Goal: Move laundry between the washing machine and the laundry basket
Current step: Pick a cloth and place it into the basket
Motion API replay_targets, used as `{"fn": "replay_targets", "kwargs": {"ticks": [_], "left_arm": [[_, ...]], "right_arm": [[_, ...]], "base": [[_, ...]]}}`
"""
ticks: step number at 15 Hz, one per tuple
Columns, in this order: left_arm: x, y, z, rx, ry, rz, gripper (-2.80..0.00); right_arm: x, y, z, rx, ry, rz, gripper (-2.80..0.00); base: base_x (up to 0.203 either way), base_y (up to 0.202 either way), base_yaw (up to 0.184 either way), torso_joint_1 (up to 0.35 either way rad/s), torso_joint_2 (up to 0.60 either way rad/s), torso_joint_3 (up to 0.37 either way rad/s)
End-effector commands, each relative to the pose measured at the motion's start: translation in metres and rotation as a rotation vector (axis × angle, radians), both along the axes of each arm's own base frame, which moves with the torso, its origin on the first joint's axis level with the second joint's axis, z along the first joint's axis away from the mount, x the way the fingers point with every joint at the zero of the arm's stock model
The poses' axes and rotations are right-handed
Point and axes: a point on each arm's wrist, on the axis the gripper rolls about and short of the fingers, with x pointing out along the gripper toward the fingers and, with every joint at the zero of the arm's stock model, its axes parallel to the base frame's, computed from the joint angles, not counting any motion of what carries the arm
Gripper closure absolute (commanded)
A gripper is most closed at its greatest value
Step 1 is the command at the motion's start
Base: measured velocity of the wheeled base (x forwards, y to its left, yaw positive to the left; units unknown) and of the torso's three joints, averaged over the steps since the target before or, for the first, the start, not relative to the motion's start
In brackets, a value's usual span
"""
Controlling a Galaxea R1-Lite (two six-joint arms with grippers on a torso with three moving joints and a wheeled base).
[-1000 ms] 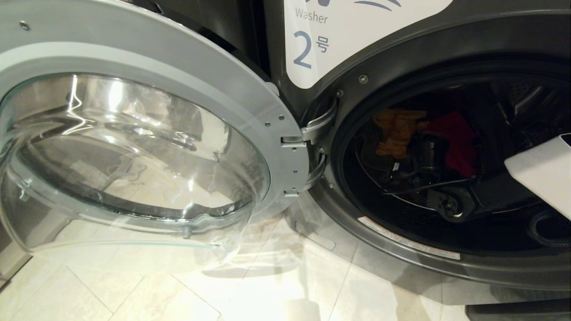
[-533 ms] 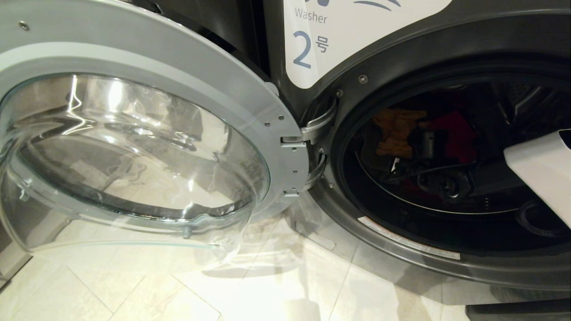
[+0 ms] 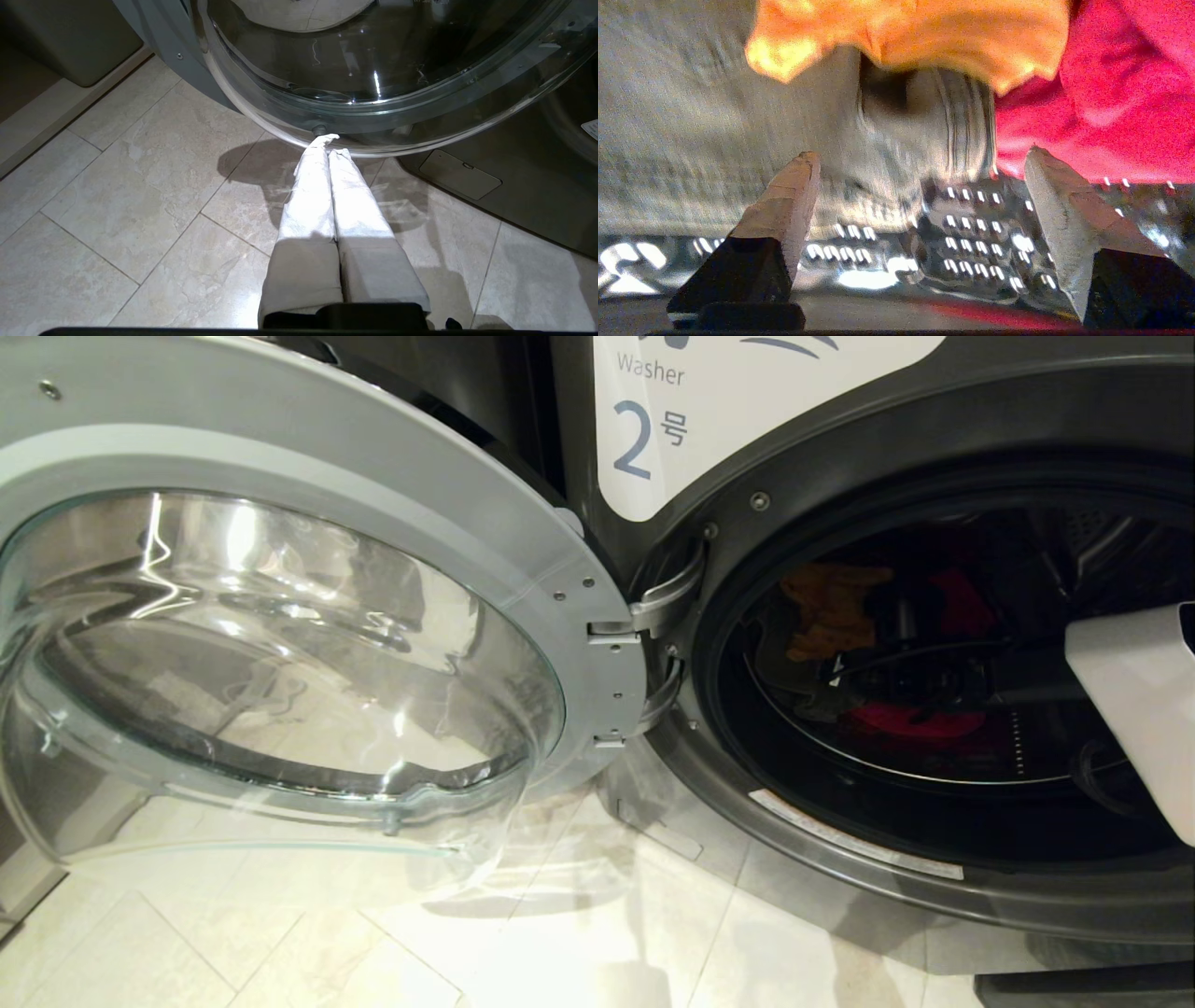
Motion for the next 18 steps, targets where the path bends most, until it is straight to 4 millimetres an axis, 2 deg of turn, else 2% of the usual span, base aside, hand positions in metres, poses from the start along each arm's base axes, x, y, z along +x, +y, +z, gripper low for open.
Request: {"fn": "replay_targets", "kwargs": {"ticks": [1, 5, 8, 11, 18], "left_arm": [[0.003, 0.000, -0.011, 0.000, 0.040, 0.002, 0.00], [0.003, 0.000, -0.011, 0.000, 0.040, 0.002, 0.00], [0.003, 0.000, -0.011, 0.000, 0.040, 0.002, 0.00], [0.003, 0.000, -0.011, 0.000, 0.040, 0.000, 0.00], [0.003, 0.000, -0.011, -0.002, 0.040, 0.001, 0.00]], "right_arm": [[0.009, -0.002, -0.005, 0.020, -0.015, -0.011, -2.80], [0.020, -0.001, -0.024, 0.077, -0.008, -0.039, -2.80], [0.032, -0.002, -0.025, 0.120, -0.056, -0.060, -2.80], [0.040, -0.005, -0.042, 0.118, -0.038, -0.066, -2.80], [0.051, -0.005, -0.051, 0.150, -0.146, -0.026, -2.80]], "base": [[0.000, 0.000, 0.000, 0.000, 0.00, 0.000], [0.000, 0.000, 0.000, 0.000, 0.00, 0.000], [0.000, 0.000, 0.000, 0.000, 0.00, 0.000], [0.000, 0.000, 0.000, 0.000, 0.00, 0.000], [0.000, 0.000, 0.000, 0.000, 0.00, 0.000]]}}
